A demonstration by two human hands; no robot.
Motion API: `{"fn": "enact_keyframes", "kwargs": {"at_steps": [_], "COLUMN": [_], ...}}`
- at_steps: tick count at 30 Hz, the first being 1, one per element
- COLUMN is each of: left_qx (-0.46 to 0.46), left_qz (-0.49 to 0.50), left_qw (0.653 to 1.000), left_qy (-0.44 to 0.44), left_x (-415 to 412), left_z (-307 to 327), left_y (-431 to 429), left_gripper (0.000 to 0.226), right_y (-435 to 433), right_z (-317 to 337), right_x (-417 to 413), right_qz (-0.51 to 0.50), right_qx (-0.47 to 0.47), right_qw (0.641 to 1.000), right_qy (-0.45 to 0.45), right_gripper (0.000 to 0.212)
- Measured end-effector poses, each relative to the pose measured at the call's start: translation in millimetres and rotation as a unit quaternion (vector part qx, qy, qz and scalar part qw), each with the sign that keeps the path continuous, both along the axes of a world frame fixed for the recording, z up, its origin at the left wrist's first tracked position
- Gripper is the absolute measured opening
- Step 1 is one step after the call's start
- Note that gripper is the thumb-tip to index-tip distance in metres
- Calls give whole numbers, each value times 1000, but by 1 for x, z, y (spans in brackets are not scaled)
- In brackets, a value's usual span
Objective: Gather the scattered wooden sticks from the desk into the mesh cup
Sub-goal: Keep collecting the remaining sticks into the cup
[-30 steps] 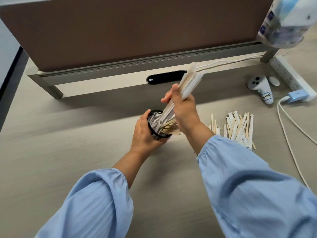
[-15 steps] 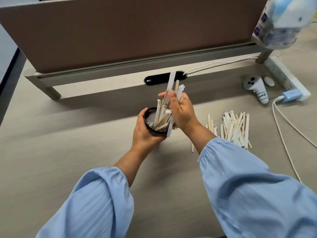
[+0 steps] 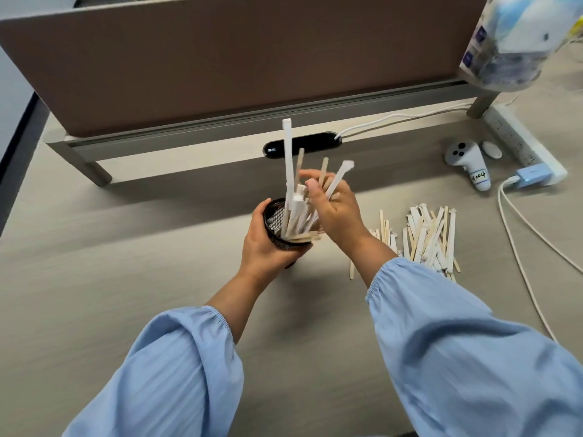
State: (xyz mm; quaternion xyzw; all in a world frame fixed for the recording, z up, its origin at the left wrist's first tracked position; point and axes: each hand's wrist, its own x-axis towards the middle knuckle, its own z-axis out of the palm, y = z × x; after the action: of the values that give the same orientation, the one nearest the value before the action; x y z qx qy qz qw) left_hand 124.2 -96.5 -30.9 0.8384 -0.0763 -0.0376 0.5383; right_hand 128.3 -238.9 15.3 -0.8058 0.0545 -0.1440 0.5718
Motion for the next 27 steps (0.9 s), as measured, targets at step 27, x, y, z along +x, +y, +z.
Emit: {"fn": "enact_keyframes", "kwargs": {"at_steps": [27], "left_qx": [164], "left_qz": [-85], "left_qw": [976], "left_qy": [-117], "left_x": [5], "left_z": [-4], "left_y": [15], "left_gripper": [94], "right_y": [-11], "right_z": [-1], "right_x": [6], "right_qz": [-53], "right_qx": [-97], "right_qw": [994], "right_qy": [23], "right_gripper": [20]}}
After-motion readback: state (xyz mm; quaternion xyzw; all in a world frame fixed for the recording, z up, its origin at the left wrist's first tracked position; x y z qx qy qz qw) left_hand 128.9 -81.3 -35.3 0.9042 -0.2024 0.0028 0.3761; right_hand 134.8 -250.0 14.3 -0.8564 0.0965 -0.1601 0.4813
